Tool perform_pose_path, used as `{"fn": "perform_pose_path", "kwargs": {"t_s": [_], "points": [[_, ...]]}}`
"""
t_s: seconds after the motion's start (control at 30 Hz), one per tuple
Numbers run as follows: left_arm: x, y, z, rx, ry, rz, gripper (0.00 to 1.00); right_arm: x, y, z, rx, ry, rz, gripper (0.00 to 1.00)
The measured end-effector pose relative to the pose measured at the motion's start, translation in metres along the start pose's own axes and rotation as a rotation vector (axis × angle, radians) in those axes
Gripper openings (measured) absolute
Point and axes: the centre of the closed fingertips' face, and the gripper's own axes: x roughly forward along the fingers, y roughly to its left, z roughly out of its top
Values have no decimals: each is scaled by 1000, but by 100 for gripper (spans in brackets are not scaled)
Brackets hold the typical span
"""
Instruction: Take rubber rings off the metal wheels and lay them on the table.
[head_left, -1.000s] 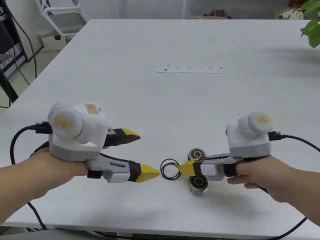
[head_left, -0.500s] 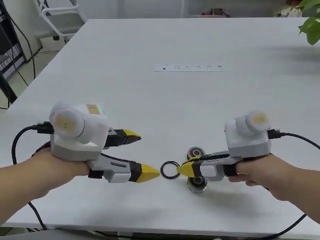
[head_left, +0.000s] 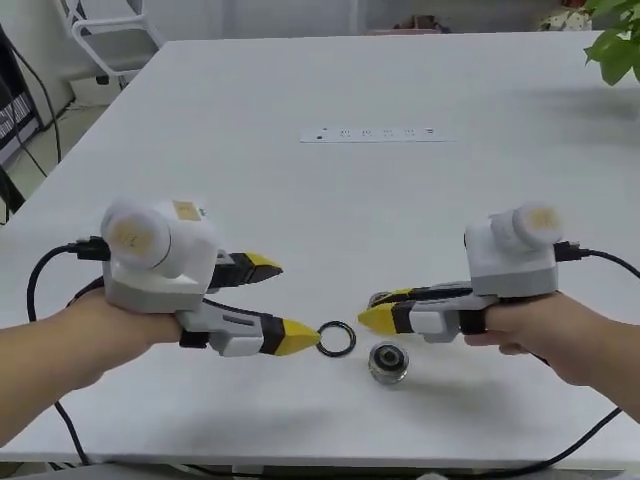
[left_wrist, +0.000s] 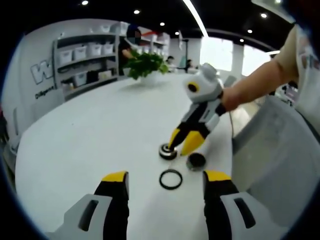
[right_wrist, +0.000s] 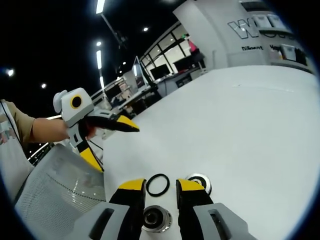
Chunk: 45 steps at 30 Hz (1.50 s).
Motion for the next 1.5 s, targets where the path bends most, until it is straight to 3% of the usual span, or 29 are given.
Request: {"fn": "perform_pose_path", "kwargs": {"t_s": [0.47, 0.67, 1.1, 1.5], "points": [[21, 1, 10, 13, 5, -19, 60, -23, -25, 5, -43, -45, -74, 28], [35, 0, 13, 16, 10, -31, 59, -28, -35, -2, -85, -29, -105, 28], [61, 1, 13, 13, 18, -54, 54, -25, -39, -21, -179, 28, -124, 27], [81, 1, 7, 4, 38, -63, 46, -17, -44, -29, -196, 42, -123, 24]]}}
